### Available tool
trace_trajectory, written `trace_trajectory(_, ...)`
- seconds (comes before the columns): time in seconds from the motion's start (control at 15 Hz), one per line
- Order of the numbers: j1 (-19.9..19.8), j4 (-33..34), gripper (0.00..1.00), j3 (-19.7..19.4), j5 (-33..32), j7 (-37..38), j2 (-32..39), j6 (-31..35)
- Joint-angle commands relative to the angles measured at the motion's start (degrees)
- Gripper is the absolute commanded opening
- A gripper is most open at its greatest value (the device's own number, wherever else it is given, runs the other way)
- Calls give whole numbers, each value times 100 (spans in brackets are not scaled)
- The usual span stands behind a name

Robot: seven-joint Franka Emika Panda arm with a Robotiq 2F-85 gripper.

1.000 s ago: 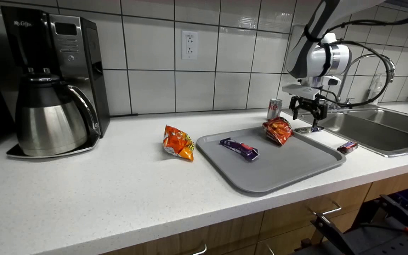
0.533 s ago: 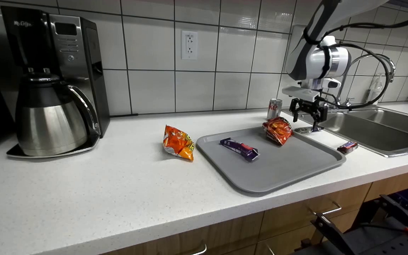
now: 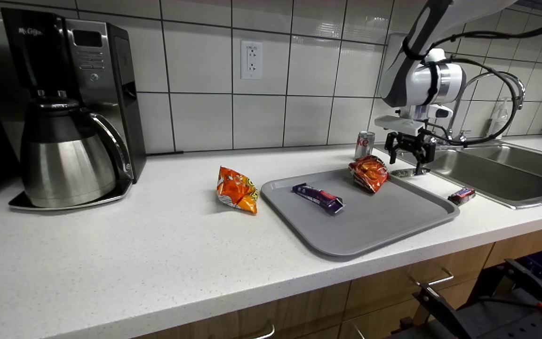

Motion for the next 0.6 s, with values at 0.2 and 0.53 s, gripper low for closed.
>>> trace_trajectory(0.2,-61,183,49,24,58,85,64,-208)
trace_trajectory(0.53,-64,190,12,13,53,87,62,-212)
